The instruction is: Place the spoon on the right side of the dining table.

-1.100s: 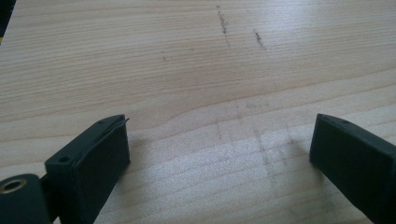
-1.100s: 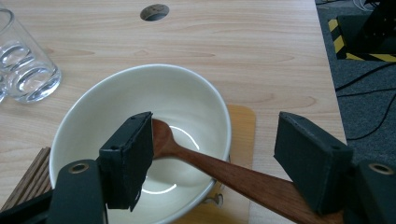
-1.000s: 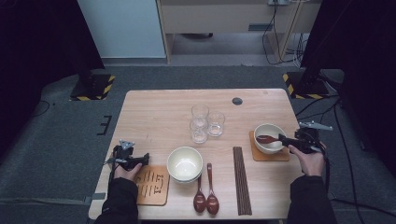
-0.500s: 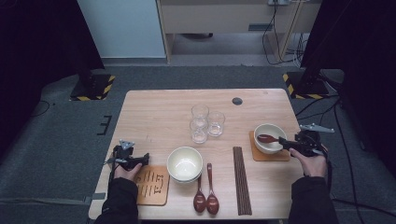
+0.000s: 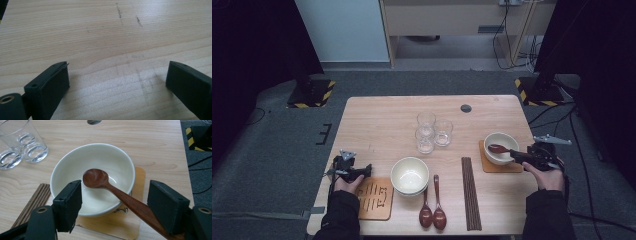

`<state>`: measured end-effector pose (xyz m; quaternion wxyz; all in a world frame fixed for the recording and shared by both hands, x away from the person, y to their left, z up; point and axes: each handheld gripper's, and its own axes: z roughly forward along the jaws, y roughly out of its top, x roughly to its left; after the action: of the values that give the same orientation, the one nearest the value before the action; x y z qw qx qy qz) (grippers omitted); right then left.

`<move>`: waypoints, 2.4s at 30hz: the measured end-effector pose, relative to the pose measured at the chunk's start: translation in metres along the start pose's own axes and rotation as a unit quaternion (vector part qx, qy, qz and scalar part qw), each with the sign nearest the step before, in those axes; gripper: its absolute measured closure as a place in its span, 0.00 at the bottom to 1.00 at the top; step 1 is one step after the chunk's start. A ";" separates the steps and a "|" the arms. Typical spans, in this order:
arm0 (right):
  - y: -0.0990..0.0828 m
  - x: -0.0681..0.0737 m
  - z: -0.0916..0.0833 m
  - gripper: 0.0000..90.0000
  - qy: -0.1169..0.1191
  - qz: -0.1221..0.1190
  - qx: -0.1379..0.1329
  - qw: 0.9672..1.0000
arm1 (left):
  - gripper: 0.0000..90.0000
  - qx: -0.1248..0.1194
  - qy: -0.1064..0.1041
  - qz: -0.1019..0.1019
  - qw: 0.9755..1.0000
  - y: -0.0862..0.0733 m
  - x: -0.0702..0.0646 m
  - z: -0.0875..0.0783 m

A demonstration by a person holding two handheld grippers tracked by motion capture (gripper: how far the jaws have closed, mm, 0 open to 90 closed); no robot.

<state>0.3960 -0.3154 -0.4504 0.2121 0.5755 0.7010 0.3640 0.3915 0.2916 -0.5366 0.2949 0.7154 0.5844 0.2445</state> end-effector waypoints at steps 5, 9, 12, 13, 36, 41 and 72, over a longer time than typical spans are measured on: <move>-0.002 0.001 -0.002 0.31 0.003 -0.001 -0.001 1.000 | 0.04 0.000 0.000 0.000 1.000 0.000 0.000 0.000; -0.003 0.003 -0.004 0.31 0.006 0.000 0.001 1.000 | 0.04 0.000 0.000 0.000 1.000 0.000 0.000 0.000; -0.003 0.003 -0.004 0.31 0.008 -0.004 0.002 1.000 | 0.04 0.000 0.000 0.000 1.000 0.000 0.000 0.000; -0.003 0.003 -0.004 0.31 0.008 -0.005 0.002 1.000 | 0.04 0.000 0.000 0.000 1.000 0.000 0.000 0.000; -0.008 0.013 -0.011 0.30 0.028 -0.013 0.007 1.000 | 0.04 0.000 0.000 0.000 1.000 0.000 0.000 0.000; -0.009 0.013 -0.012 0.30 0.030 -0.016 0.006 0.999 | 0.04 0.000 0.000 0.000 1.000 0.000 0.000 0.000; -0.013 0.008 -0.015 0.28 0.029 -0.017 0.002 0.999 | 0.04 0.000 0.000 0.000 1.000 0.000 0.000 0.000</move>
<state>0.3749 -0.3127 -0.4496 0.1967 0.5530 0.7173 0.3754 0.3915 0.2916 -0.5366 0.2950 0.7154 0.5843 0.2445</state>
